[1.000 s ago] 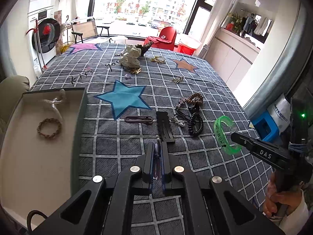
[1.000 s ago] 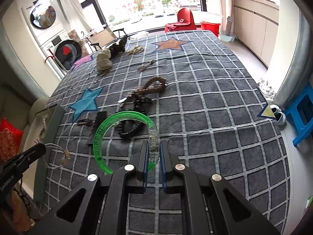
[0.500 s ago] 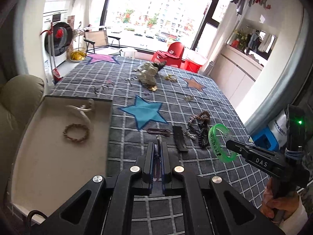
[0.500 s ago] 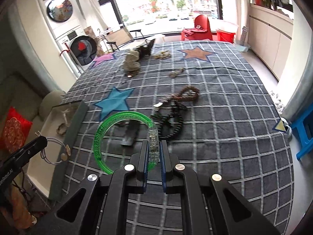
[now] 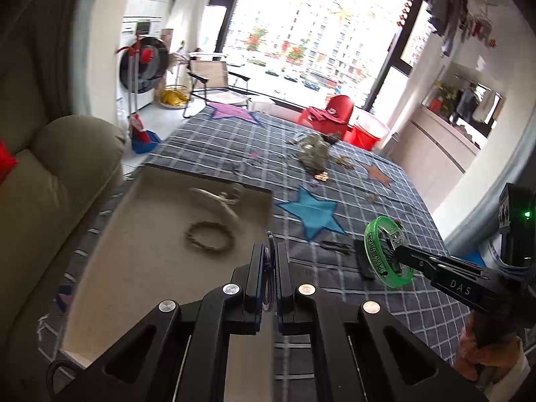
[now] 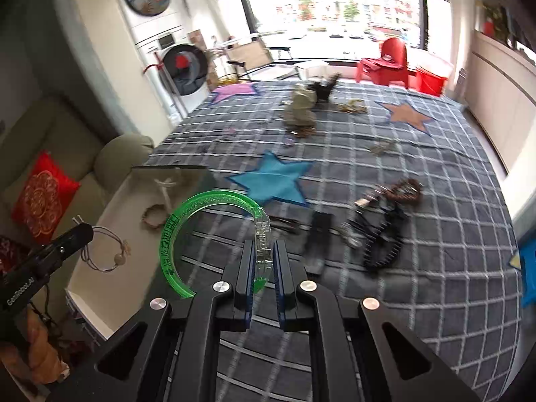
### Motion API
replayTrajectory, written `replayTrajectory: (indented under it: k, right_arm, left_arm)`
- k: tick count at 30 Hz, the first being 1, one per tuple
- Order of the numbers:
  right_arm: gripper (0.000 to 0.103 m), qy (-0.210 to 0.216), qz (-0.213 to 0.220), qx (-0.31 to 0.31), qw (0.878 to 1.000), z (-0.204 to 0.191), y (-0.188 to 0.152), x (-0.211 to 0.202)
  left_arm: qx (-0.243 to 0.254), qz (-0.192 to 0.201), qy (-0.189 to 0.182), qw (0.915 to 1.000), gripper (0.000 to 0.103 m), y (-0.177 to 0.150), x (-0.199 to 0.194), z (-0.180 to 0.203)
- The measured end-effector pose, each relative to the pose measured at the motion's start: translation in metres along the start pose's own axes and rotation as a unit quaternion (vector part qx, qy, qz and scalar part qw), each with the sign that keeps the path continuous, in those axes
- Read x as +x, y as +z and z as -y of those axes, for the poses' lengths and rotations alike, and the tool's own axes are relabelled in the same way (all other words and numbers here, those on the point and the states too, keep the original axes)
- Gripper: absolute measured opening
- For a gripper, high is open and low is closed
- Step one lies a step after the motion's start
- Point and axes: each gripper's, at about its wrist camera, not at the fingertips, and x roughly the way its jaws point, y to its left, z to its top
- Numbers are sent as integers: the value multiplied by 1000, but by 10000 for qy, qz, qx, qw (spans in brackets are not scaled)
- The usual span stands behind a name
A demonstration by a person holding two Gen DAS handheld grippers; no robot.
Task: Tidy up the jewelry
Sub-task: 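Carry the hair tie with the left tool while the right tool carries the green bangle to the box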
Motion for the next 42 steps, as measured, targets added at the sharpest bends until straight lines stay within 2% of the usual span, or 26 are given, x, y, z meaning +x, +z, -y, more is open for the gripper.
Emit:
replayTrajectory:
  k: [11, 19, 28, 36, 42]
  right_arm:
    - [12, 430, -216, -618, 9969, -75, 26, 35]
    - [12, 641, -647, -890, 9919, -121, 35, 83]
    - [12, 662, -966, -887, 9891, -144, 50, 130]
    - [12, 667, -1190, -984, 9858, -164, 55, 168]
    - [12, 623, -1366, -928, 9843, -164, 53, 190]
  left_arm:
    - [-388, 50, 393, 9985, 7, 1, 4, -62]
    - [-672, -123, 566, 9961, 7, 0, 27, -94]
    - [-841, -395, 675, 9934, 7, -1, 58, -118]
    - [-755, -523, 903, 9917, 7, -2, 67, -122]
    - [-747, -745, 1005, 9893, 7, -6, 75, -123]
